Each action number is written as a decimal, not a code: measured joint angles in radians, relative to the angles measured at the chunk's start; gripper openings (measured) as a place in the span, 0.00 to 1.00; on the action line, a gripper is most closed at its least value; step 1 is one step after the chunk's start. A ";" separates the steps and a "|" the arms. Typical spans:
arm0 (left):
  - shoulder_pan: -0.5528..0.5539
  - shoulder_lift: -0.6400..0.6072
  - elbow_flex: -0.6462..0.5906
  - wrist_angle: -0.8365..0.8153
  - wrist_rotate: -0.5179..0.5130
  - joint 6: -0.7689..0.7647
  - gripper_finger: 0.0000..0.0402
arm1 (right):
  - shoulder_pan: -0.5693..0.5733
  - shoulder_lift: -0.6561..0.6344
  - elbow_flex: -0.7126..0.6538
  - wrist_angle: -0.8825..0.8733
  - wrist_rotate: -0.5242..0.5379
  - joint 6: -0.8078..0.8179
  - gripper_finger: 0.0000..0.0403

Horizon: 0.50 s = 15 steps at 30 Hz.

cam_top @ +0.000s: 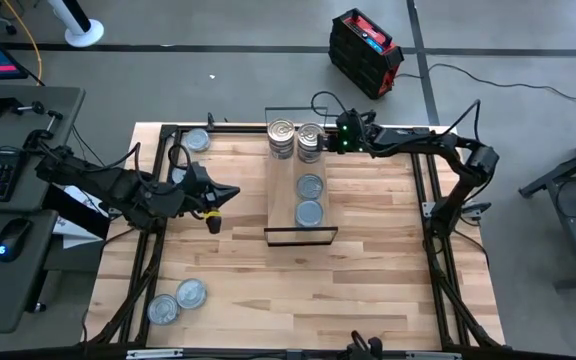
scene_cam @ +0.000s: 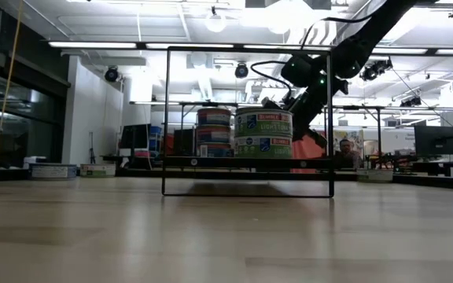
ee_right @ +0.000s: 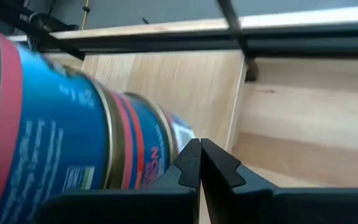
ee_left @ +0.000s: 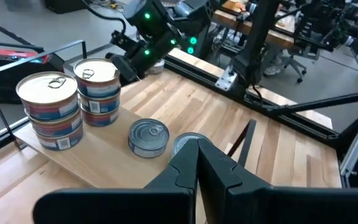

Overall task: Stack canned seafood by type on shelf
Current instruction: Adjust the blue pink tuna cans on the shelf, then stack the blue tuna can on top of the other blue tuna can on the shelf

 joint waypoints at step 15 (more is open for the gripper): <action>-0.020 0.129 0.000 -0.012 0.281 -0.103 0.00 | -0.076 -0.295 0.000 -0.226 -0.046 -0.308 0.00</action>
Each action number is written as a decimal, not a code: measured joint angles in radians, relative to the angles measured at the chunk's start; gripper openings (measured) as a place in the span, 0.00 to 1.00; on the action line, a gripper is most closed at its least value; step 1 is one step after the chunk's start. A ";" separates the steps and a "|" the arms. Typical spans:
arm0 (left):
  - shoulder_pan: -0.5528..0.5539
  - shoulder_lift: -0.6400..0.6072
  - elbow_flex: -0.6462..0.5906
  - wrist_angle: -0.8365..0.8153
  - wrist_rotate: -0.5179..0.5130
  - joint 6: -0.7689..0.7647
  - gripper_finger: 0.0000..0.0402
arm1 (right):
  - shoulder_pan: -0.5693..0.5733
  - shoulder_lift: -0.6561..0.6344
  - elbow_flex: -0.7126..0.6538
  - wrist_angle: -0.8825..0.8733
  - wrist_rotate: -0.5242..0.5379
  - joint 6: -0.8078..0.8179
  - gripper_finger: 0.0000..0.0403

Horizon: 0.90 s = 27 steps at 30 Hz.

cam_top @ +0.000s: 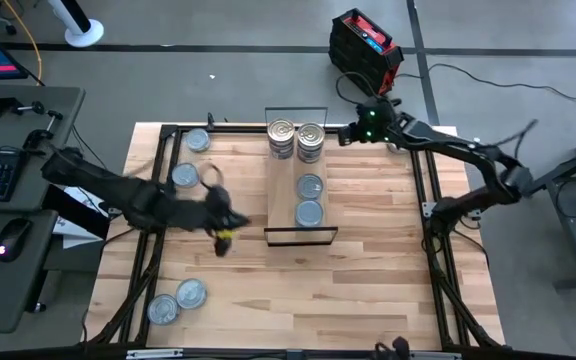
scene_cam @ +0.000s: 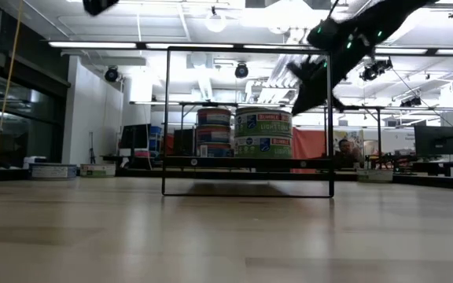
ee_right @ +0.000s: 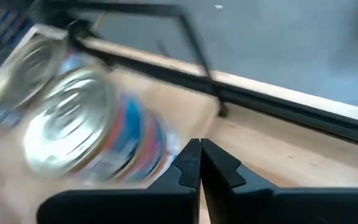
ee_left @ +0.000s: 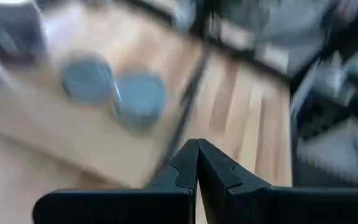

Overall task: Stack canned seafood by type on shelf
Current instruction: Stack the blue tuna can on top of the other blue tuna can on the shelf

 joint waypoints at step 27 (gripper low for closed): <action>0.871 0.090 -0.370 -0.322 -0.130 -0.801 0.00 | 0.360 -0.424 0.000 -0.180 -0.015 0.055 0.00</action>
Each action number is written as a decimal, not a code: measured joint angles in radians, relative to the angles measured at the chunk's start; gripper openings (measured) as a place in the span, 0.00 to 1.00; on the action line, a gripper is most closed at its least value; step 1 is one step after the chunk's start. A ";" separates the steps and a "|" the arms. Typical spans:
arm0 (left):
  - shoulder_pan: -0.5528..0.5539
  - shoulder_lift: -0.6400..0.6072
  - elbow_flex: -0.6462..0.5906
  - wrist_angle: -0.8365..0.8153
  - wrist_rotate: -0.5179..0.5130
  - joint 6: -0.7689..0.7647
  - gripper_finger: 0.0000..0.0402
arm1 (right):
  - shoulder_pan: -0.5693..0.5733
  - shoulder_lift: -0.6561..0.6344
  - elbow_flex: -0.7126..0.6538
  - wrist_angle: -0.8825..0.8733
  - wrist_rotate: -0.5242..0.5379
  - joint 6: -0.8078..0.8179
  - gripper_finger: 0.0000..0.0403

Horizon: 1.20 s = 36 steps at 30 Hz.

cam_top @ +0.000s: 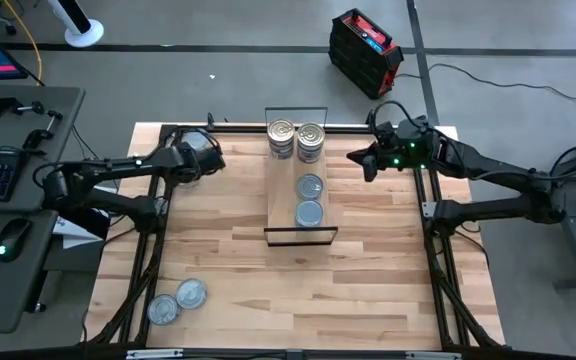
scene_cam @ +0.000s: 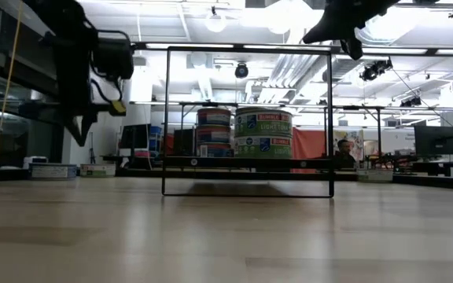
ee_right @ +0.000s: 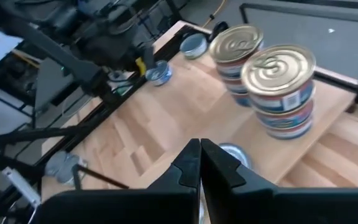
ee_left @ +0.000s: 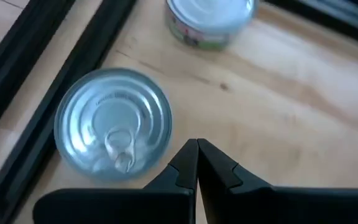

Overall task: Stack canned seafood by type on shelf
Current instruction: Stack the blue tuna can on top of the other blue tuna can on the shelf

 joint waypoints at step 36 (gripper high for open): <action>-0.640 0.000 -0.201 0.318 0.255 -0.041 0.00 | 0.257 0.001 0.000 0.108 -0.108 0.012 0.00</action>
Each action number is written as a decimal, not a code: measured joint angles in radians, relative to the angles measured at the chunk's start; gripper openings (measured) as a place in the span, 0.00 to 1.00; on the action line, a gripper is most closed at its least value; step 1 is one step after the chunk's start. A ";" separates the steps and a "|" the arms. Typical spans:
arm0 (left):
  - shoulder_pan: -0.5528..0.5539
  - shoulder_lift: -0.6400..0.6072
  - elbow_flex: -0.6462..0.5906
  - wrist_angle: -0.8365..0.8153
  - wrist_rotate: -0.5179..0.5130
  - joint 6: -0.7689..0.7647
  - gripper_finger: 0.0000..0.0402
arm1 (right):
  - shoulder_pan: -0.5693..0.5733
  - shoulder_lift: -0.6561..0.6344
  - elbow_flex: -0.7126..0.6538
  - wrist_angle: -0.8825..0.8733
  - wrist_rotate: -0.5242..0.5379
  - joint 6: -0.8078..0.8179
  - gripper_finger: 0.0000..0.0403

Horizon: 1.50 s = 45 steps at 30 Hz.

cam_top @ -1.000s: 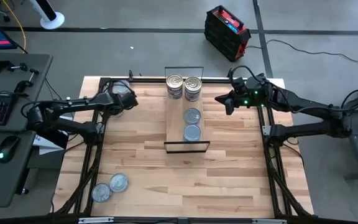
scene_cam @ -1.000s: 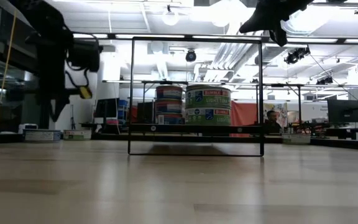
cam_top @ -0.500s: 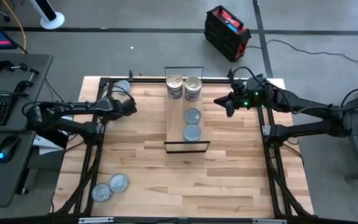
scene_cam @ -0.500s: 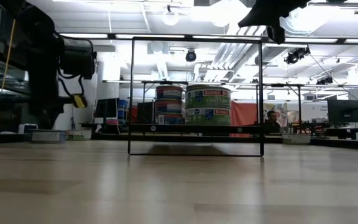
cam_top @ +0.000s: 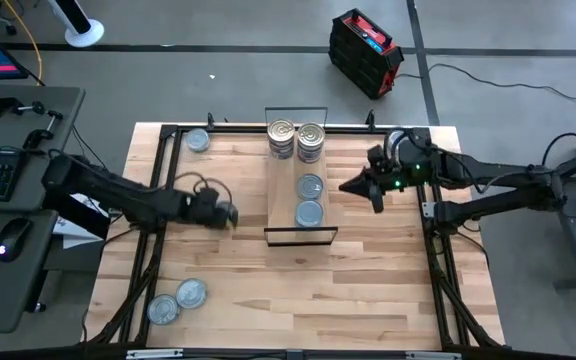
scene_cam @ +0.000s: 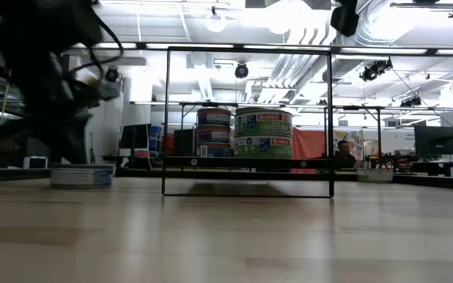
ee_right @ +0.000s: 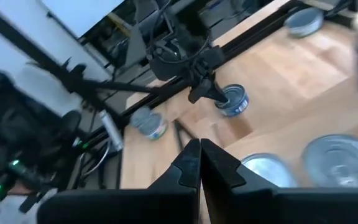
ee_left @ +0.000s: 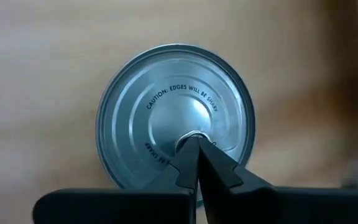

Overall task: Stack canned seafood by type on shelf
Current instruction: Stack the blue tuna can on top of the other blue tuna can on the shelf

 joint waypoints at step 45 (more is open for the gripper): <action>-0.440 0.865 0.711 0.650 -0.143 0.913 0.00 | 0.815 0.673 0.342 -0.324 0.326 0.292 0.00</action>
